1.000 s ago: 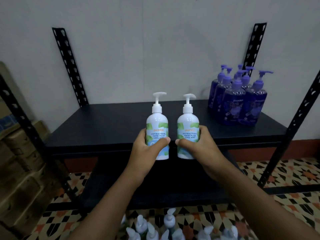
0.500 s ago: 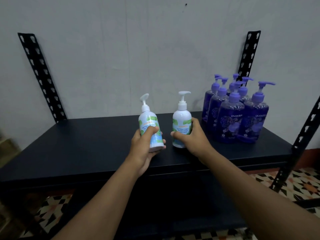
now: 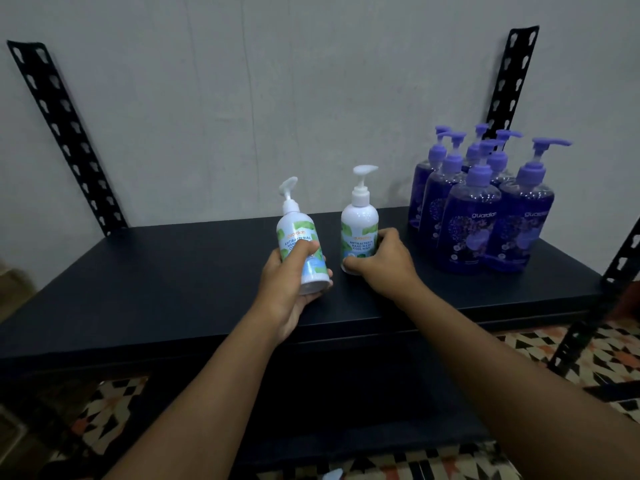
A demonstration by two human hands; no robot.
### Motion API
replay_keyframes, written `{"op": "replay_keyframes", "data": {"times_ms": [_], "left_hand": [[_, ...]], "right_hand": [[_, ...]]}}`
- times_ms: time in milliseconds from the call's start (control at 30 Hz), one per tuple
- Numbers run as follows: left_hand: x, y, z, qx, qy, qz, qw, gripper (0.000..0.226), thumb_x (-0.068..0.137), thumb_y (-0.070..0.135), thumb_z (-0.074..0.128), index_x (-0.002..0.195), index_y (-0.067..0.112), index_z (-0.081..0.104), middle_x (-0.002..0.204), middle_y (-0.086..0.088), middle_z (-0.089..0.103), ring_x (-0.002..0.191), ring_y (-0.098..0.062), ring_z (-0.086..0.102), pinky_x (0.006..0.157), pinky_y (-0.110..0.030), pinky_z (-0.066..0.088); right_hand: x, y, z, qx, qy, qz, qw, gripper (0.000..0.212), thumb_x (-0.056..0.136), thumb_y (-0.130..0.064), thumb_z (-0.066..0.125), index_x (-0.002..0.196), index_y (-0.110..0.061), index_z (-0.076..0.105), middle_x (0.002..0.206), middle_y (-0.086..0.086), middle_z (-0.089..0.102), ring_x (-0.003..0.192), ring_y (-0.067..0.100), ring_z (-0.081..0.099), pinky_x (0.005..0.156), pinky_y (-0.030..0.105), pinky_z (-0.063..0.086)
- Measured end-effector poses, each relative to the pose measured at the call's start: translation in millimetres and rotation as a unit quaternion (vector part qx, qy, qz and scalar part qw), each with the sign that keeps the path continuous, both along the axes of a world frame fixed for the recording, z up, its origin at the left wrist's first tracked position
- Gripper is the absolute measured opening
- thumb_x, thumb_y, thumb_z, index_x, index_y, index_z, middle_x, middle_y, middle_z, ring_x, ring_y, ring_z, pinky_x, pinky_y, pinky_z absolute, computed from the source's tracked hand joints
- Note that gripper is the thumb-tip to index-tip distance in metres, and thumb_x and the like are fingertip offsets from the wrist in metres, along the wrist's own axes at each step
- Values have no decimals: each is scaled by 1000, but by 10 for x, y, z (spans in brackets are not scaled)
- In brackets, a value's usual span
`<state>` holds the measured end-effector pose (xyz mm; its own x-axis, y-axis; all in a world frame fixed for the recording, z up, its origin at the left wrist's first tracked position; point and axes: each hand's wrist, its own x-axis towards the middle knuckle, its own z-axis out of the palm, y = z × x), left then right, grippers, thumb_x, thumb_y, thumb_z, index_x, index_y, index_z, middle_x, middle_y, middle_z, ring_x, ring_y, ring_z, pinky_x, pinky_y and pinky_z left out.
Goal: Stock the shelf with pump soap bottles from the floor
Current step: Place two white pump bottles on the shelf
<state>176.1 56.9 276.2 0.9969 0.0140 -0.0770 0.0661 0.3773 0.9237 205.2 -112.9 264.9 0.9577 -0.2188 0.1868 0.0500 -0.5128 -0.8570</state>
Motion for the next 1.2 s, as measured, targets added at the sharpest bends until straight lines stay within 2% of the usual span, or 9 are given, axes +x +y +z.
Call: {"op": "replay_keyframes", "data": {"times_ms": [167, 233, 300, 400, 1200], "left_hand": [[17, 26, -9, -20, 2, -4, 1000, 39, 92, 21, 67, 126, 6, 55, 96, -15, 67, 73, -26, 67, 69, -39, 59], [26, 28, -15, -23, 2, -9, 1000, 40, 92, 21, 67, 127, 7, 54, 97, -15, 67, 74, -26, 68, 69, -38, 58], [36, 25, -23, -27, -1, -12, 1000, 40, 92, 21, 67, 127, 7, 54, 96, -15, 67, 74, -26, 67, 69, -38, 58], [49, 29, -34, -36, -4, -17, 999, 38, 92, 20, 66, 126, 7, 55, 95, -14, 67, 73, -27, 66, 70, -39, 59], [-8, 21, -7, -38, -5, -11, 999, 38, 93, 18, 65, 127, 7, 55, 95, -13, 69, 73, -27, 66, 69, -39, 59]], "right_hand": [[297, 47, 48, -20, 3, -17, 1000, 56, 76, -29, 86, 113, -18, 45, 109, -3, 56, 94, 15, 56, 79, 31, 46], [426, 54, 49, -23, 13, -22, 999, 58, 77, -31, 85, 118, -16, 48, 111, -2, 58, 99, 18, 59, 88, 34, 50], [542, 61, 45, -26, 21, -30, 999, 60, 76, -34, 84, 121, -16, 48, 117, 1, 62, 109, 22, 62, 101, 44, 49], [657, 71, 59, -29, 31, -39, 998, 61, 78, -37, 81, 125, -16, 49, 124, 2, 64, 116, 25, 61, 107, 49, 44], [975, 6, 62, -69, 81, -47, 993, 61, 81, -54, 75, 130, -24, 55, 133, 6, 63, 130, 31, 50, 109, 50, 41]]}}
